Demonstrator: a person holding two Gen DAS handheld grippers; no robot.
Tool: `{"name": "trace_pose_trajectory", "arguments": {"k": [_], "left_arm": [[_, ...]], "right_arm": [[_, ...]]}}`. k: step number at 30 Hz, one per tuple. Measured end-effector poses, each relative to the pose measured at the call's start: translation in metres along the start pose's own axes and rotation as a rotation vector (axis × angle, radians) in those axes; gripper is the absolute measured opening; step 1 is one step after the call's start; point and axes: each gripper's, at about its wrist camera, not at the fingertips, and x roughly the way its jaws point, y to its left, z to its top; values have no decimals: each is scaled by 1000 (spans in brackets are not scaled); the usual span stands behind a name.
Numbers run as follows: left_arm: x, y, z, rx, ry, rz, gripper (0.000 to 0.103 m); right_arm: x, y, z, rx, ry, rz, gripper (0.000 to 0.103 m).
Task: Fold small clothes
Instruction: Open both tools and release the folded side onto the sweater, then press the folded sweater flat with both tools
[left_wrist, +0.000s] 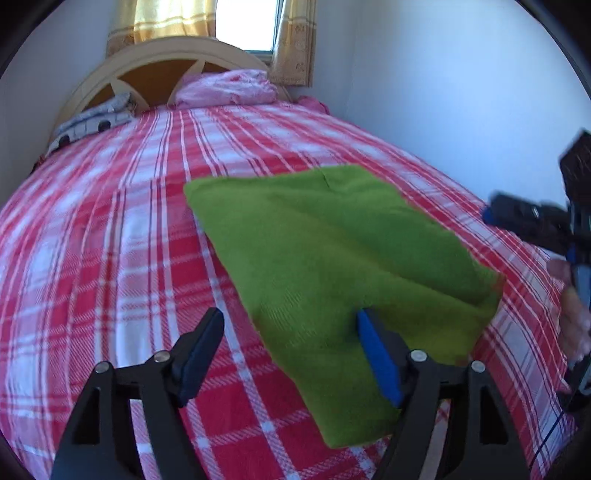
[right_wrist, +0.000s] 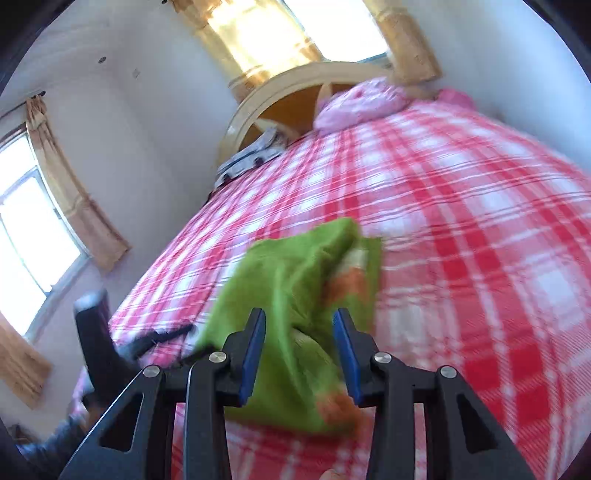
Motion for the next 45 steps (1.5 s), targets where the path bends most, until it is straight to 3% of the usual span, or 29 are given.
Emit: {"name": "trace_pose_trajectory", "arguments": {"k": [5, 6, 7, 10, 15, 16, 19, 22, 24, 26, 28, 30, 32, 34, 37, 40, 45], "left_arm": [[4, 1, -5, -14, -19, -15, 80], [4, 2, -5, -15, -17, -24, 80], [5, 4, -6, -19, -12, -34, 83], [12, 8, -8, -45, 25, -73, 90], [21, 2, -10, -25, 62, -74, 93], [20, 2, -10, -25, 61, -74, 93], [17, 5, -11, -42, 46, -70, 97], [17, 4, -12, -37, 46, -72, 97], [17, 2, -12, -26, 43, -70, 97], [13, 1, -12, -19, 24, -56, 97], [5, 0, -13, -16, -10, -31, 102], [0, 0, -14, -21, -35, -2, 103], [-2, 2, -13, -30, -44, 10, 103], [-5, 7, -13, -57, -62, 8, 103], [7, 11, -9, -95, -12, 24, 103], [17, 8, -9, -90, 26, 39, 103], [25, 11, -10, -106, 75, 9, 103]], "right_arm": [[75, -16, 15, 73, 179, 21, 38], [85, -23, 14, 101, 200, 12, 28], [86, -24, 15, 97, 192, -3, 13], [74, -26, 21, 55, 122, -73, 12], [89, -33, 10, 17, 162, -163, 13], [87, -31, 10, 7, 153, -165, 14], [57, -8, 8, -78, 69, -238, 33], [25, 24, 3, -194, -35, -145, 33], [27, 39, -5, -265, 19, -82, 33], [38, 39, -14, -289, 83, -129, 33], [53, 21, -22, -273, 140, -228, 33], [60, 1, -25, -222, 168, -186, 29], [55, -4, -26, -220, 163, -185, 19], [51, -2, -24, -222, 176, -193, 19], [45, 20, -16, -295, 121, -205, 23], [59, 41, -1, -353, 97, -186, 51], [112, 30, 20, -343, 187, -252, 51]]}}
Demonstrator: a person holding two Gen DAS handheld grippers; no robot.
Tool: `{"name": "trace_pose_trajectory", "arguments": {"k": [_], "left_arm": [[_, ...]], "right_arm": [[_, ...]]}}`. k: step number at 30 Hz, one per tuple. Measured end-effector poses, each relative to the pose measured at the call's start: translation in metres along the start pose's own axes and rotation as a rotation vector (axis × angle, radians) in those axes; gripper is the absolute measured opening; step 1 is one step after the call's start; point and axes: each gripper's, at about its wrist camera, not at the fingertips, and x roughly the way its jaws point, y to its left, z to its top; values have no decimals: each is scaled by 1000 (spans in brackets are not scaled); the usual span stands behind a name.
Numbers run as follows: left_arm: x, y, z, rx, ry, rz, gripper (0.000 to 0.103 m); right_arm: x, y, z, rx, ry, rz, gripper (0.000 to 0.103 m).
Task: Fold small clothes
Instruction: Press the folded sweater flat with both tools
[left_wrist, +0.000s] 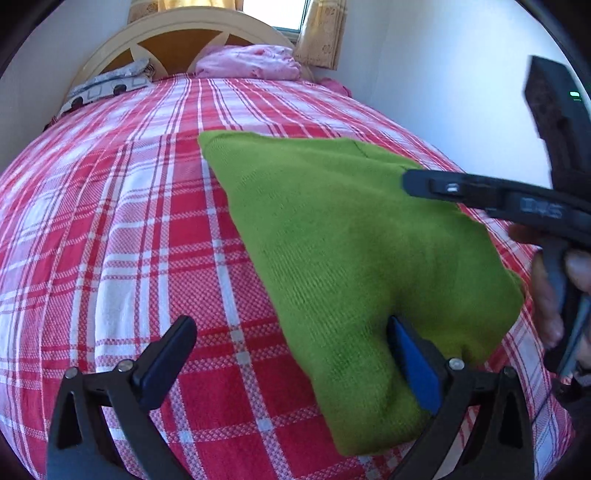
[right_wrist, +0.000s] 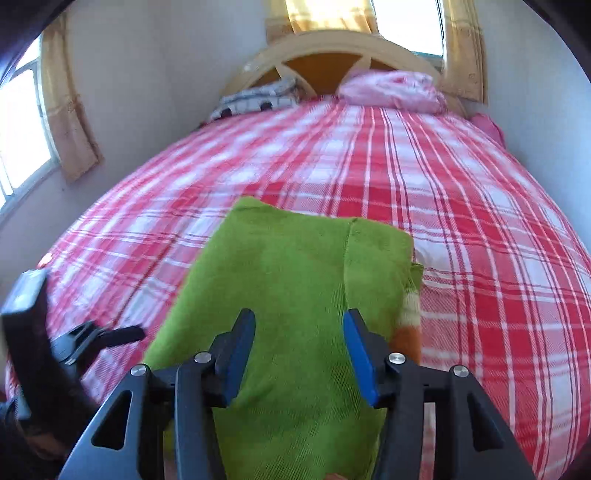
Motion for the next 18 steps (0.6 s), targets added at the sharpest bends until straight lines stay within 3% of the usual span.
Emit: {"name": "trace_pose_trajectory", "arguments": {"k": [2, 6, 14, 18], "left_arm": [[2, 3, 0, -15, 10, -19, 103], [3, -1, 0, -2, 15, -17, 103], [3, -5, 1, 11, 18, -7, 103], [-14, -8, 3, 7, -33, -10, 103]], "right_arm": [[17, -9, -2, 15, 60, -7, 51], [19, -24, -7, 73, 27, 51, 51], [9, -30, -18, 89, -13, 78, 49], [-17, -42, -22, 140, -93, 152, 50]]}}
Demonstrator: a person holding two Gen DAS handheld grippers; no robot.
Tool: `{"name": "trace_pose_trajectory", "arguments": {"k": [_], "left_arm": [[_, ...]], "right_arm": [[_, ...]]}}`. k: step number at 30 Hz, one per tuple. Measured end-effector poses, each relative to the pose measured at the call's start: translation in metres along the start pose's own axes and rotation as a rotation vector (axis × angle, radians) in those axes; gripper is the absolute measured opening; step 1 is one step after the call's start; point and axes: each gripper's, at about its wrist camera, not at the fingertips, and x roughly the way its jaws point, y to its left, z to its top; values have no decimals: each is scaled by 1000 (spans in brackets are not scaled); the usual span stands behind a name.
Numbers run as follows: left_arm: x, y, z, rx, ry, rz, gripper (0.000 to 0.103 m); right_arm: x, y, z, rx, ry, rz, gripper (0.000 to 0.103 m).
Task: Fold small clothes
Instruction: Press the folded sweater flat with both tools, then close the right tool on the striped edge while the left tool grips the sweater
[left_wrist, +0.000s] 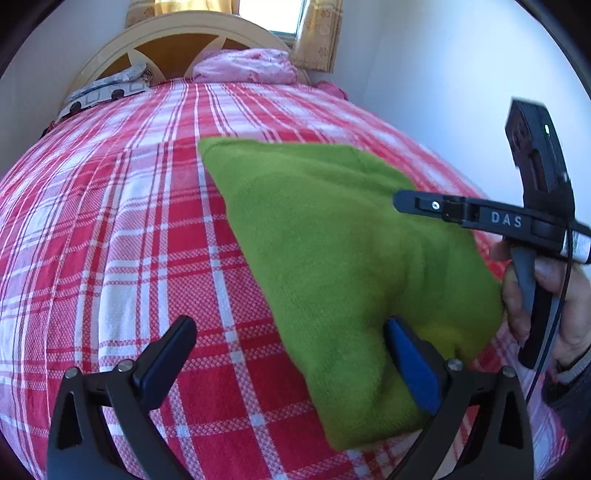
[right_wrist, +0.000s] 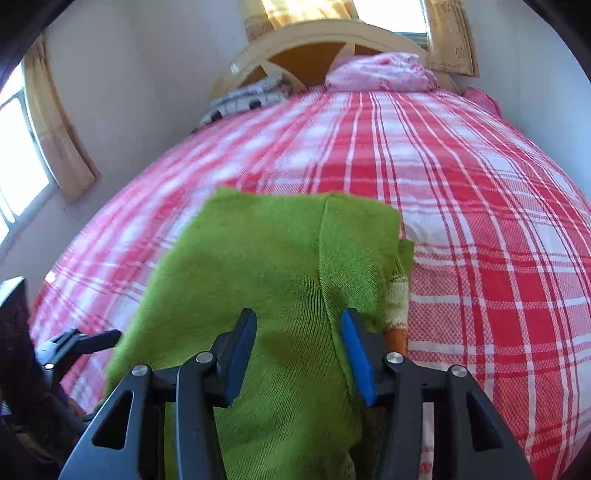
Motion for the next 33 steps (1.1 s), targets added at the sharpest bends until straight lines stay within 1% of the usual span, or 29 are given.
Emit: {"name": "trace_pose_trajectory", "arguments": {"k": [1, 3, 4, 6, 7, 8, 12, 13, 15, 18, 20, 25, 26, 27, 28, 29, 30, 31, 32, 33], "left_arm": [[-2, 1, 0, -15, -8, -32, 103], [0, 2, 1, -41, 3, -77, 103], [4, 2, 2, -47, 10, -79, 103], [12, 1, 3, -50, 38, -89, 103], [16, 0, 3, -51, 50, -96, 103], [20, 1, 3, -56, 59, -107, 103], [22, 2, 3, -68, 58, -134, 103], [22, 2, 2, -68, 56, -136, 103], [22, 1, 1, -63, 52, -140, 103], [25, -2, 3, -54, 55, -148, 103], [27, -2, 4, -53, 60, -157, 103], [29, 1, 6, -78, 58, -184, 103], [29, 1, 6, -81, 56, -189, 103], [28, 2, 6, -83, 53, -197, 102], [28, 2, 6, -84, 52, -213, 95], [27, 2, 6, -84, 52, -249, 87], [26, 1, 6, -85, 47, -270, 86], [25, 2, 6, -91, 43, -261, 77], [24, 2, 6, -94, 40, -251, 64], [22, 4, 6, -101, 29, -250, 59]], "right_arm": [[-5, -6, 1, 23, -13, 12, 50], [-14, -21, 4, 66, -34, 20, 54], [-17, -31, 7, 91, -38, 42, 56], [-17, -49, 10, 147, -35, 59, 59], [-14, -59, 12, 182, -19, 72, 65], [-7, -70, 13, 222, 10, 95, 68], [22, -94, 12, 331, 90, 180, 68], [27, -97, 12, 344, 97, 193, 68], [33, -102, 14, 370, 85, 218, 69], [45, -110, 21, 431, 83, 284, 77], [52, -108, 25, 429, 86, 289, 78], [69, -90, 36, 359, 97, 287, 78], [72, -89, 37, 355, 97, 290, 76], [75, -89, 37, 351, 100, 277, 71], [78, -91, 35, 355, 107, 269, 48], [82, -95, 32, 376, 107, 286, 41], [82, -99, 31, 394, 105, 310, 38], [82, -100, 31, 406, 111, 329, 33], [80, -99, 31, 402, 107, 331, 31], [78, -96, 31, 388, 102, 324, 30]]}}
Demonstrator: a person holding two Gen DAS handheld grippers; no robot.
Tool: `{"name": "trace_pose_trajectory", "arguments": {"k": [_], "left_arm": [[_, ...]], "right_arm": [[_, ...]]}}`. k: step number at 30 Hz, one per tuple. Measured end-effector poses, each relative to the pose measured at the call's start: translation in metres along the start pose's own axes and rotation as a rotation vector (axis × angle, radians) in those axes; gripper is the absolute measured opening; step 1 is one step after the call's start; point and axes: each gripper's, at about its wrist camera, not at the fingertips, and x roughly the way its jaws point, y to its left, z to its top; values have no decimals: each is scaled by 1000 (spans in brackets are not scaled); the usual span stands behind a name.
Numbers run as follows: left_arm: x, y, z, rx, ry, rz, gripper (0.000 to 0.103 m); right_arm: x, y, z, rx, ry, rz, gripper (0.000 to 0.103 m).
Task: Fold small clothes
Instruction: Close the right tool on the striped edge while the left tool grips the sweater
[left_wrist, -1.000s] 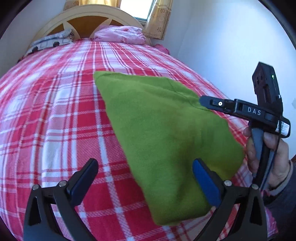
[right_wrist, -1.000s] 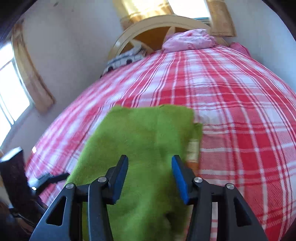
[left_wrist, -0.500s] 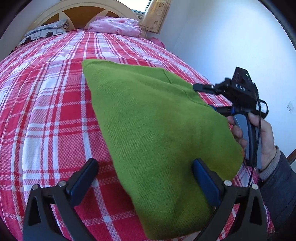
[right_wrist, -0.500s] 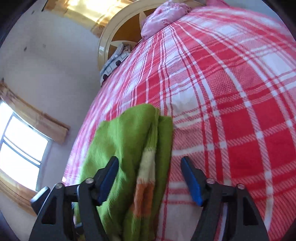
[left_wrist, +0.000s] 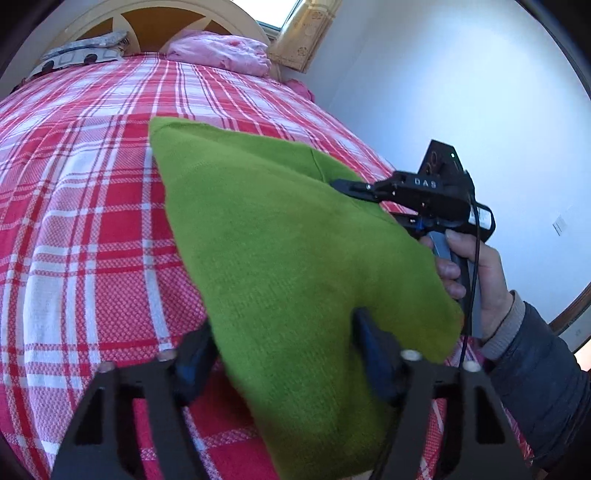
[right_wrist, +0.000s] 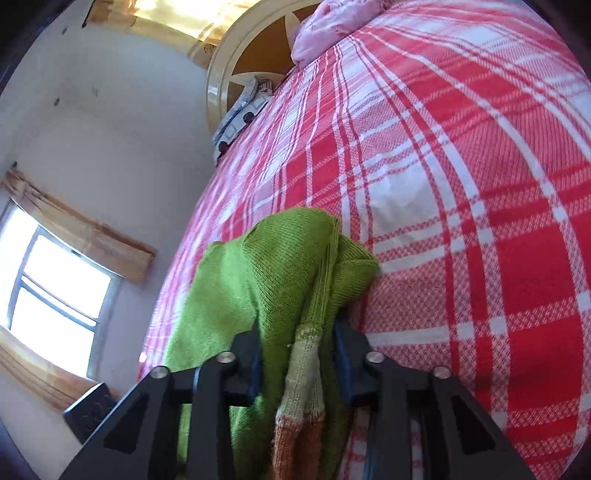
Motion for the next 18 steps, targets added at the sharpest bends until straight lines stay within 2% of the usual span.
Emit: {"name": "trace_pose_trajectory", "arguments": {"k": [2, 4, 12, 18], "left_arm": [[-6, 2, 0, -7, -12, 0, 45], [-12, -2, -1, 10, -26, 13, 41], [-52, -12, -15, 35, -56, 5, 38], [-88, -19, -37, 63, -83, 61, 37]], "right_arm": [[-3, 11, -3, -38, -14, -17, 28], [-10, 20, -6, -41, -36, -2, 28], [-30, 68, -33, -110, -69, 21, 27], [-35, 103, -60, -152, -55, 73, 27]]}}
